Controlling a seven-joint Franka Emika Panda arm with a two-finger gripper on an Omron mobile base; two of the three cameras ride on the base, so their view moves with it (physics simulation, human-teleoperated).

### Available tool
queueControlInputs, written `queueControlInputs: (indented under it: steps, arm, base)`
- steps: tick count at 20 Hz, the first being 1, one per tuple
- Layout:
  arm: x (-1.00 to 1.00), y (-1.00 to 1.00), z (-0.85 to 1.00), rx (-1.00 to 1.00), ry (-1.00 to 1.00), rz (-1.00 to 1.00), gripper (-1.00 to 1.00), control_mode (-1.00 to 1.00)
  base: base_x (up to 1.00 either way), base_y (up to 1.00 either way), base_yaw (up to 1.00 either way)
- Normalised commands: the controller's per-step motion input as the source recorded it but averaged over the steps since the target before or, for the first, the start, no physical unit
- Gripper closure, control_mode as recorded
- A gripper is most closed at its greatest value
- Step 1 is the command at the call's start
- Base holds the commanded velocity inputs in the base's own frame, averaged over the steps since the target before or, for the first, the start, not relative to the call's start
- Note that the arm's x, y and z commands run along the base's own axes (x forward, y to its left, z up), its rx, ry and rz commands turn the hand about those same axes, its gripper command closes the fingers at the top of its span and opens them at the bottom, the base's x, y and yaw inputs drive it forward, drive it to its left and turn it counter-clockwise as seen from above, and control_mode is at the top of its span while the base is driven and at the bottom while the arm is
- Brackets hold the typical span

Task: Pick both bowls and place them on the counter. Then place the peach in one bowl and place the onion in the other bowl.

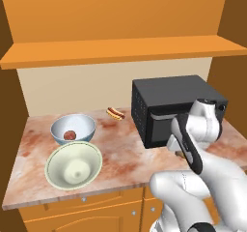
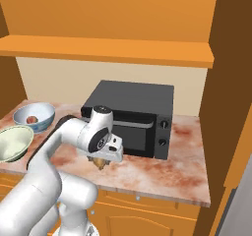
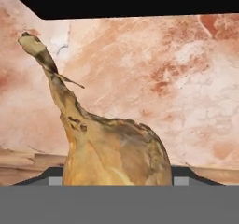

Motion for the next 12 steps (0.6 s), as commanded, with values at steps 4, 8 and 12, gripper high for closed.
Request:
queueControlInputs:
  steps: [4, 8, 12]
  arm:
    - [-0.34, 0.00, 0.43, -0.03, -0.22, 0.12, 1.00, -1.00]
    - [-0.36, 0.10, 0.53, 0.00, -0.16, 0.05, 1.00, -1.00]
    - [-0.19, 0.23, 0.55, 0.00, -0.12, 0.02, 1.00, -1.00]
  base:
    - [0.00, 0.00, 0.00]
    - [0.00, 0.00, 0.00]
    - [0.00, 0.00, 0.00]
